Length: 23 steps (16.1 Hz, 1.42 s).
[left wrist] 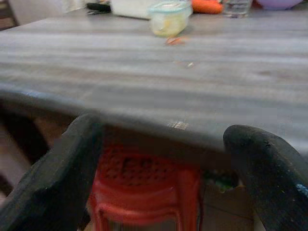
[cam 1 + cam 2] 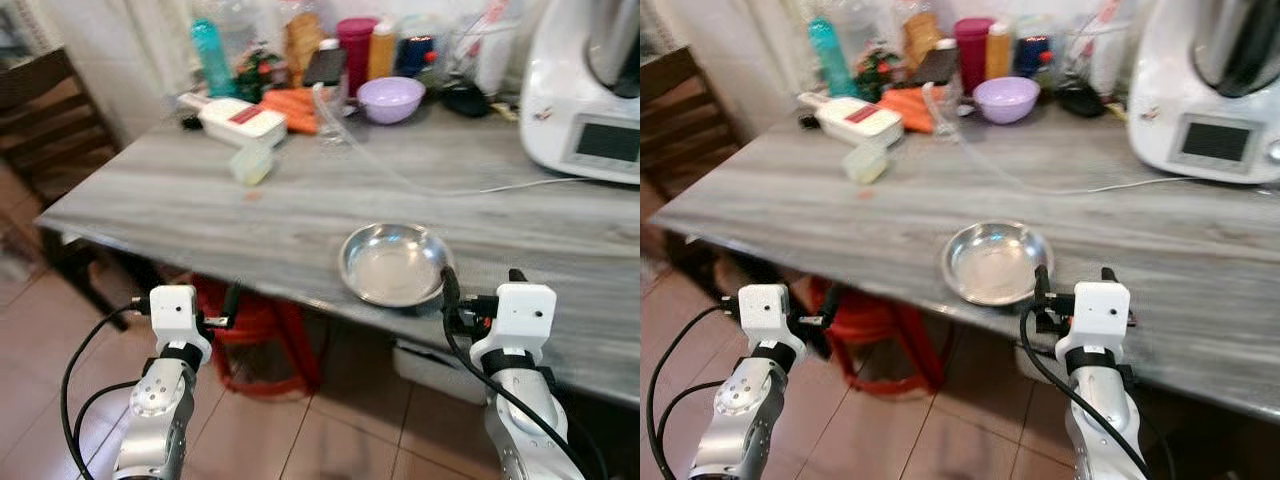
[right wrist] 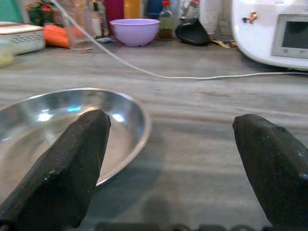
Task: Setting the table
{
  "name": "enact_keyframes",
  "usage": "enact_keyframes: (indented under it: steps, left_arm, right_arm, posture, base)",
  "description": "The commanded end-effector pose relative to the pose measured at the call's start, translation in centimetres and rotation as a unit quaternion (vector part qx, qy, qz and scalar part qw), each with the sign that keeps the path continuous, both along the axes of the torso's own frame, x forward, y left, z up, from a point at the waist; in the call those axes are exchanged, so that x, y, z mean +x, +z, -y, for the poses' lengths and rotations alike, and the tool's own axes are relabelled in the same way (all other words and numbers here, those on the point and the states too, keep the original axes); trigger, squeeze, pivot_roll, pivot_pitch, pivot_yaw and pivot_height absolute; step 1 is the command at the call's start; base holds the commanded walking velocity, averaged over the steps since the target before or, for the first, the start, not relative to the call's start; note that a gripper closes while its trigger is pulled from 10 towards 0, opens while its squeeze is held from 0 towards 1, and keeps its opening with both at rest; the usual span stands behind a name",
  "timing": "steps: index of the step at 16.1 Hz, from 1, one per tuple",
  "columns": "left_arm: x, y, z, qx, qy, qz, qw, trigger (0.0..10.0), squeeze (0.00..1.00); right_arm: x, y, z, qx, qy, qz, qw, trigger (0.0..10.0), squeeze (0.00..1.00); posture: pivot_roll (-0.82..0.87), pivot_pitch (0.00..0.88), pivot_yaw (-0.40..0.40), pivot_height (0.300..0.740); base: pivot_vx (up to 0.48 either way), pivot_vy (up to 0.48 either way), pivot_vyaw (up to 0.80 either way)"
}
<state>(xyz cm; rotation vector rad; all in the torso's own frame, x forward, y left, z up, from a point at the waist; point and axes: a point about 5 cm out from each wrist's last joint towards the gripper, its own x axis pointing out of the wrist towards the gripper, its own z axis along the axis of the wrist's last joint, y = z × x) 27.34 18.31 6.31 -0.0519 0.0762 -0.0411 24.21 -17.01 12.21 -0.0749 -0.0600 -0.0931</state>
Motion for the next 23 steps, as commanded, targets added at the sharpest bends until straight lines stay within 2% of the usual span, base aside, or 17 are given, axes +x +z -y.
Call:
enact_keyframes:
  steps: [1,4,9,23]
  left_arm:
    - [-0.05,-0.15,-0.59,0.010,0.007,-0.007,1.000,10.0,0.00]
    - [-0.02,-0.15,-0.46,0.010,0.004,-0.007,1.000,10.0,0.00]
    - [0.06,-0.15,-0.34,0.010,0.003,-0.006,1.000,10.0,0.00]
    - [0.25,-0.21,0.21,0.000,0.004,-0.004,1.000,10.0,0.00]
  right_arm:
    - [-0.05,-0.12,-0.10,0.012,0.000,0.001,1.000,10.0,0.00]
    - [-0.05,-0.06,-0.20,0.009,0.012,0.004,1.000,10.0,0.00]
    - [0.14,-0.43,-0.26,0.035,0.004,-0.013,0.999,10.0,0.00]
    - [0.48,0.23,0.16,0.026,0.003,-0.004,1.000,10.0,0.00]
  posture:
    - [-0.11,0.002,0.137,0.740]
    - [-0.11,0.001,0.137,0.740]
    - [-0.11,0.000,0.133,0.740]
    - [-0.11,0.001,0.116,0.740]
  base:
    - [-0.285,0.000,0.00]
    - [-0.284,0.000,0.00]
    - [-0.284,0.000,0.00]
    - [-0.284,0.000,0.00]
